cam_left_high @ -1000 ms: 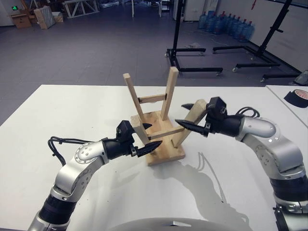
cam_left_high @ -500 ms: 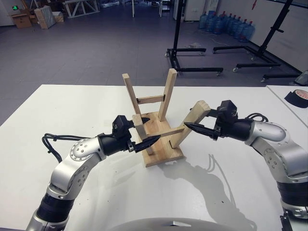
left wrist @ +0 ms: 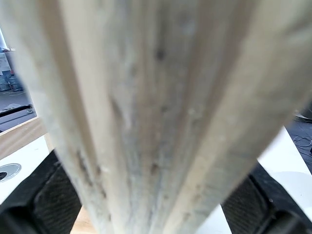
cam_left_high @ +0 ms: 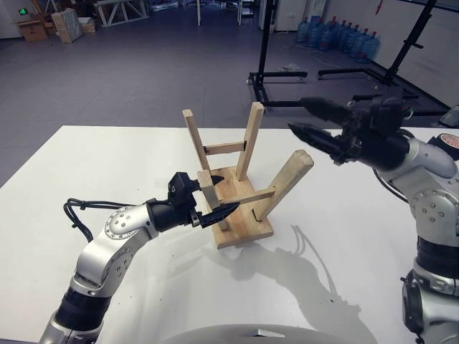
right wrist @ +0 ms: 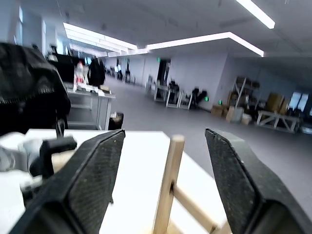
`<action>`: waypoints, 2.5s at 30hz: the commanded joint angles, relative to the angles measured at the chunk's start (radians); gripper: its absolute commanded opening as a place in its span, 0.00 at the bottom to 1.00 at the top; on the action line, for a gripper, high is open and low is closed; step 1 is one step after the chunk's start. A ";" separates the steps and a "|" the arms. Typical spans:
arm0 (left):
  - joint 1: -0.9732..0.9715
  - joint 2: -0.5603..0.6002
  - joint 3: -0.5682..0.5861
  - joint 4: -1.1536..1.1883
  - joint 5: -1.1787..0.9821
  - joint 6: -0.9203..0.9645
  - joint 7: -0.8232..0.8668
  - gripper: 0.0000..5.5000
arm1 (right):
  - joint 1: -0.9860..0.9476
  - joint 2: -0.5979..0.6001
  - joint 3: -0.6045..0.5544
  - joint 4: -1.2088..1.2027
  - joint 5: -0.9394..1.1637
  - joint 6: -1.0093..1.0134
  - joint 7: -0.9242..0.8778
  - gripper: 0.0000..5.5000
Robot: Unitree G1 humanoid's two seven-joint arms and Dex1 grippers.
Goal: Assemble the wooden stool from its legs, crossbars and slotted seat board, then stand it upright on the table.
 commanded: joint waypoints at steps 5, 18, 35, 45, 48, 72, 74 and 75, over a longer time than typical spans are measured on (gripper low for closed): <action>-0.016 0.003 -0.009 0.004 0.015 0.007 -0.008 0.69 | -0.010 0.042 0.202 0.062 -0.089 0.046 -0.075 0.55; 0.010 0.002 -0.027 0.000 0.031 0.012 0.014 0.69 | 0.117 0.110 0.448 0.084 -0.319 0.015 -0.169 0.55; -0.002 0.026 0.108 -0.103 -0.052 0.017 0.017 0.69 | 0.018 0.170 0.016 0.033 -0.022 0.072 -0.327 0.55; -0.088 -0.043 -0.032 0.049 -0.008 0.015 -0.012 0.69 | 0.199 0.269 0.237 -0.081 -0.022 0.140 -0.320 0.55; -0.082 -0.057 -0.052 0.083 0.007 -0.002 -0.012 0.69 | 0.182 0.270 0.259 -0.081 -0.038 0.140 -0.323 0.55; -0.081 -0.006 0.250 -0.019 -0.279 0.011 -0.011 0.69 | 0.070 0.168 0.110 0.083 -0.202 -0.031 -0.285 0.55; -0.080 0.003 0.279 -0.017 -0.306 0.018 -0.005 0.69 | 0.035 0.169 0.093 0.062 -0.192 -0.022 -0.303 0.55; -0.078 0.003 0.294 -0.022 -0.326 0.022 -0.002 0.69 | 0.018 0.164 0.097 0.056 -0.201 -0.021 -0.307 0.55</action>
